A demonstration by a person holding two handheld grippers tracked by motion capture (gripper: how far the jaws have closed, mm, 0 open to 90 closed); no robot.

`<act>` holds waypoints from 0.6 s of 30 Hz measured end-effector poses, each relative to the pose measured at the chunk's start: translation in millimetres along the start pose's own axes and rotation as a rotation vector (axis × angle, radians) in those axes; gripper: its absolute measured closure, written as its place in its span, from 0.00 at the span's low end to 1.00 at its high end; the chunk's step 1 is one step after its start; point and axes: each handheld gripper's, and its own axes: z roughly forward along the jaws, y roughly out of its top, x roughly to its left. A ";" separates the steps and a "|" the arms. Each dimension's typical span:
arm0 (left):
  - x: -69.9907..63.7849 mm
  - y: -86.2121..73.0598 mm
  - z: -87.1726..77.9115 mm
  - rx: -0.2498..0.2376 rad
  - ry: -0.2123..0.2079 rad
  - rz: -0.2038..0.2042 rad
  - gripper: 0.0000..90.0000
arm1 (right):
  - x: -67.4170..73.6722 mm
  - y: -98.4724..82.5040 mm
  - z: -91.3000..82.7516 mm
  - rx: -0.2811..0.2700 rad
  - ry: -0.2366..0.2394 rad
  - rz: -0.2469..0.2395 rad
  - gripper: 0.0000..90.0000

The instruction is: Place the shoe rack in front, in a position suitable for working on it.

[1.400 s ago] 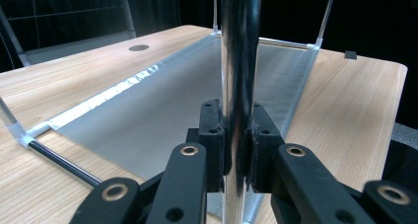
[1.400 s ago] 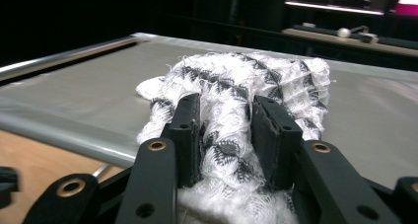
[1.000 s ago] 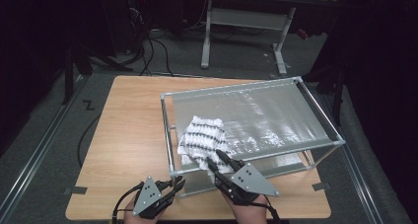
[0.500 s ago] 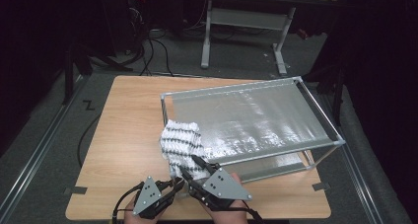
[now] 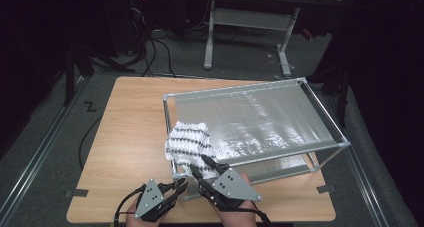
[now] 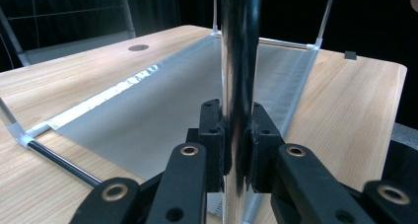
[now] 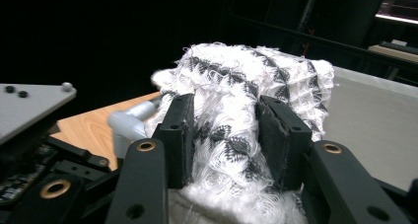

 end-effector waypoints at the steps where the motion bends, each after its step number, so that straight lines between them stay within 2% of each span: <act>1: 0.0 -0.1 0.0 -0.001 0.000 0.000 0.89 | -2.2 -0.4 -0.9 0.002 -0.007 0.001 0.65; 18: -0.4 -0.2 0.1 -0.002 0.002 -0.002 0.89 | -42.5 -11.6 -20.5 0.001 -0.127 0.036 0.66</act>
